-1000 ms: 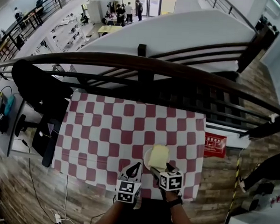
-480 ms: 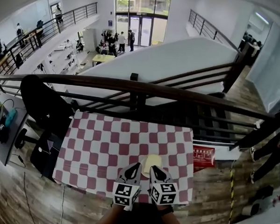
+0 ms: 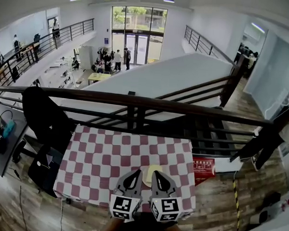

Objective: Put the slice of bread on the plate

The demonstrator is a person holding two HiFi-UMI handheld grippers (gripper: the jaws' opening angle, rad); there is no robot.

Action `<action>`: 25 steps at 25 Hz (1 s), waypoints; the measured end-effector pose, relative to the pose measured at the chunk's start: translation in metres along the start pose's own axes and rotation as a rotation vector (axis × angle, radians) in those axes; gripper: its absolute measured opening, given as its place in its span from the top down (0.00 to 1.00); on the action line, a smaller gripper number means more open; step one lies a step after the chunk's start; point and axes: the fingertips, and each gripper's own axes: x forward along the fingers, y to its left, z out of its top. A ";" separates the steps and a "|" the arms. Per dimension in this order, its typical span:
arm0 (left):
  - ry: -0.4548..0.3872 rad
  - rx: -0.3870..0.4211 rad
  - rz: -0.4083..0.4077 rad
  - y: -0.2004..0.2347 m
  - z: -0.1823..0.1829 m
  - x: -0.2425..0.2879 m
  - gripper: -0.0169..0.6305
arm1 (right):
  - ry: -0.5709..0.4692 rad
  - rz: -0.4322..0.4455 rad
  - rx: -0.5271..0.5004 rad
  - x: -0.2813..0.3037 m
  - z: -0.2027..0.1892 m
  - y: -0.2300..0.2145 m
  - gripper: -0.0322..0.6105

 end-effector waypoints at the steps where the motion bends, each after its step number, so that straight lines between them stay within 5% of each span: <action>1: -0.008 0.003 -0.003 -0.001 0.002 -0.004 0.95 | -0.015 -0.009 -0.029 -0.004 0.005 0.004 0.93; 25: 0.006 0.005 -0.047 -0.010 -0.009 -0.024 0.94 | -0.054 -0.073 -0.060 -0.024 0.002 0.017 0.93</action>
